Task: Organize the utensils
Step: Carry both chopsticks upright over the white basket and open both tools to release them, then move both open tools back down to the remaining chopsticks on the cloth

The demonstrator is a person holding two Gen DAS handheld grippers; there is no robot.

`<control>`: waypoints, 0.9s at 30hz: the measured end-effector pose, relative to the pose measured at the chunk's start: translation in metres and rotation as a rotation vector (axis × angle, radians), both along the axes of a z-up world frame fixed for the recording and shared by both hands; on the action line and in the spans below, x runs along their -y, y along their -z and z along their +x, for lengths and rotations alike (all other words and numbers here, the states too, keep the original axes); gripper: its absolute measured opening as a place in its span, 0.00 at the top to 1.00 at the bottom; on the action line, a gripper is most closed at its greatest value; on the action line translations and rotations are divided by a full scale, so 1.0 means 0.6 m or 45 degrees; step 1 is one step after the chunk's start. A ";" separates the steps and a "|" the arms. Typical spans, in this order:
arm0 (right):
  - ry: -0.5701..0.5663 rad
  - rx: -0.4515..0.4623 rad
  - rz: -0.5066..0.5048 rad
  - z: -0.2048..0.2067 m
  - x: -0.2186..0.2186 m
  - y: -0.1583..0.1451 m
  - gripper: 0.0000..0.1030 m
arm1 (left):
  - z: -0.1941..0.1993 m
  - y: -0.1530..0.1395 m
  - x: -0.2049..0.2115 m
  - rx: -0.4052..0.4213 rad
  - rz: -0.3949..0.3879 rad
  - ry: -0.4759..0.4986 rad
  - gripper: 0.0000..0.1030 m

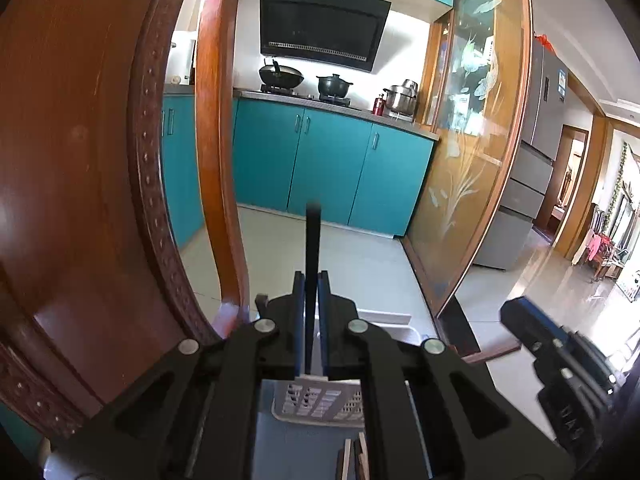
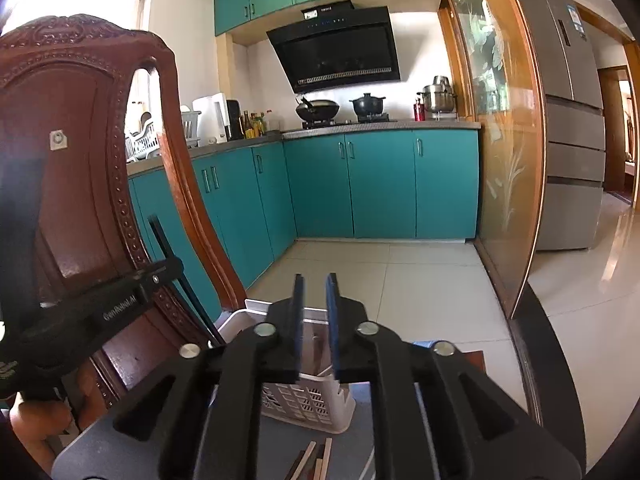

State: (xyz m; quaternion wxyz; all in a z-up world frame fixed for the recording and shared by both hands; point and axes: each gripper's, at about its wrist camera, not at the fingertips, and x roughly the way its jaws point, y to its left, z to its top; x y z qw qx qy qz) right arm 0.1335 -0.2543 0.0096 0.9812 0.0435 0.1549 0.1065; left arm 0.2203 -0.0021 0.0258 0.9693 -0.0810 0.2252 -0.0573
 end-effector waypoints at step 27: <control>0.055 -0.900 -0.185 -0.009 -0.004 0.342 0.72 | -0.071 0.291 0.022 -0.672 0.110 0.252 0.65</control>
